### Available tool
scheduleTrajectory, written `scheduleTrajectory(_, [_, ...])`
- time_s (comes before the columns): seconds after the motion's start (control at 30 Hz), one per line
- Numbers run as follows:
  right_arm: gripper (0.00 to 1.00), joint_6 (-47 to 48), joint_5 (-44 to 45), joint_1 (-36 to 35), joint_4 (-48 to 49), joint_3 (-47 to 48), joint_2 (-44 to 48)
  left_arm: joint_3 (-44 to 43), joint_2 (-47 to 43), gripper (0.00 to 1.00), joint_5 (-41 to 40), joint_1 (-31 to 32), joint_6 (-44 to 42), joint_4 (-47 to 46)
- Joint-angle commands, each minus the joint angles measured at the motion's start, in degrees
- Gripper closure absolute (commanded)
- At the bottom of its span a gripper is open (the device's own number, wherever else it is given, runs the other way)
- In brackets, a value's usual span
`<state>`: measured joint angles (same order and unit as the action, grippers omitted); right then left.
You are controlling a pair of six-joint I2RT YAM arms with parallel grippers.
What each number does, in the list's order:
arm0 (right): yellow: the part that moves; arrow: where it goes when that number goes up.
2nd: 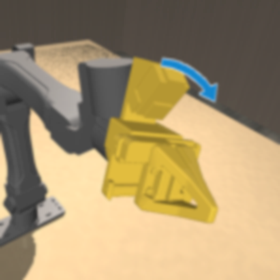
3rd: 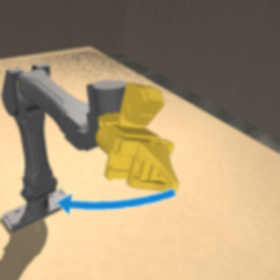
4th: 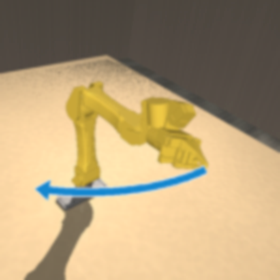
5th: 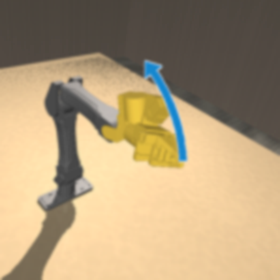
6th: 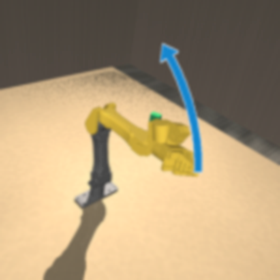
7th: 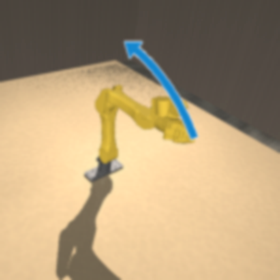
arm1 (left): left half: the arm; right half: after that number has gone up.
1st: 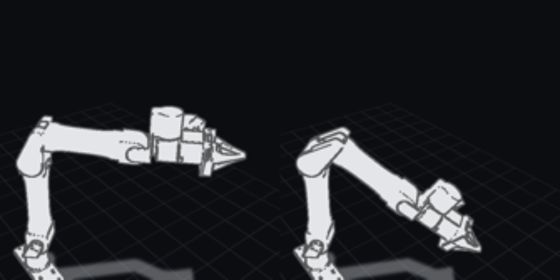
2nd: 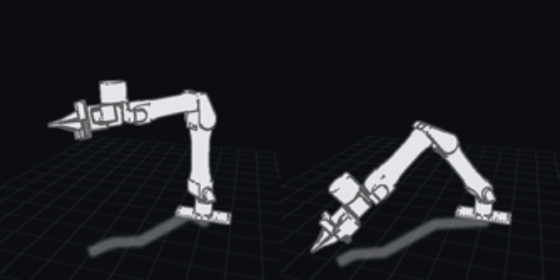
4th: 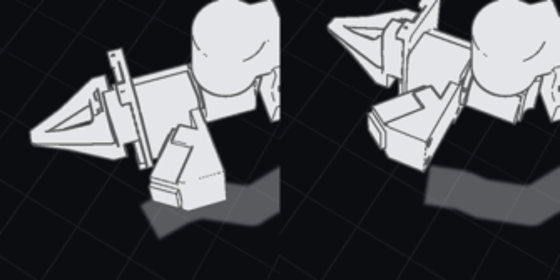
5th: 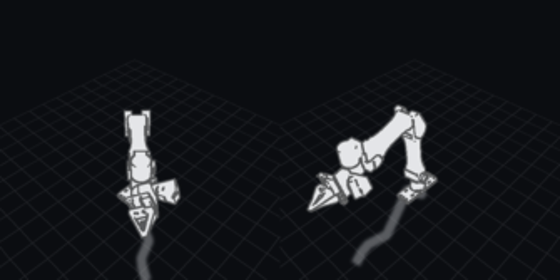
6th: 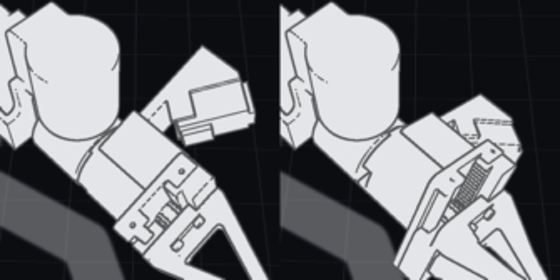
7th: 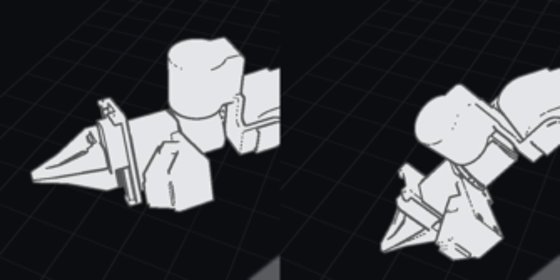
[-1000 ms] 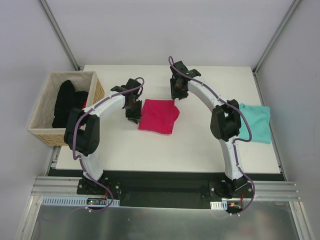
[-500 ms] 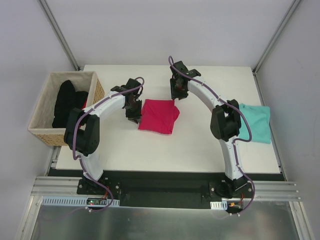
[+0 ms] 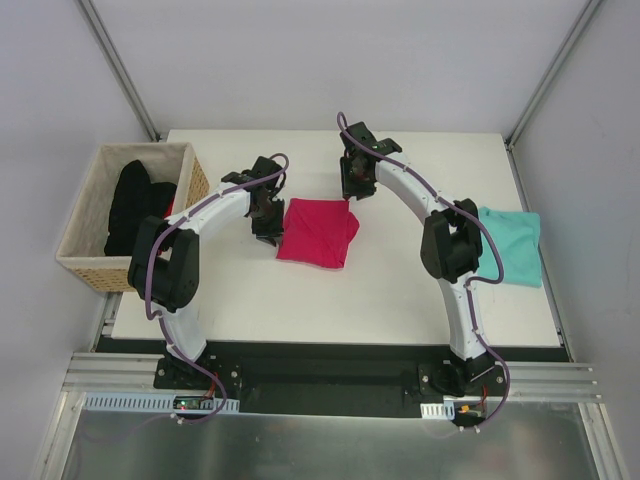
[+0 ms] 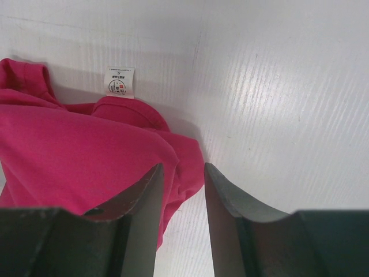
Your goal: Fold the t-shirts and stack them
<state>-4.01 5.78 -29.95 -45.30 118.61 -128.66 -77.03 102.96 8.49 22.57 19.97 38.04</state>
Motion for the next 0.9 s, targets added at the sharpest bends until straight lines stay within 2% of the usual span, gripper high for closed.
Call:
scheduleTrajectory(0.0, [0.62, -0.56, -0.51, 0.25, 0.3, 0.75, 2.1, -0.04, -0.13, 0.8, -0.14, 0.28, -0.37, -0.07])
scheduleTrajectory(0.87, [0.63, -0.47, 0.11, 1.04, -0.32, 1.19, 2.71, -1.37, 3.74, 0.81, 2.41, -0.33, -1.6, -1.66])
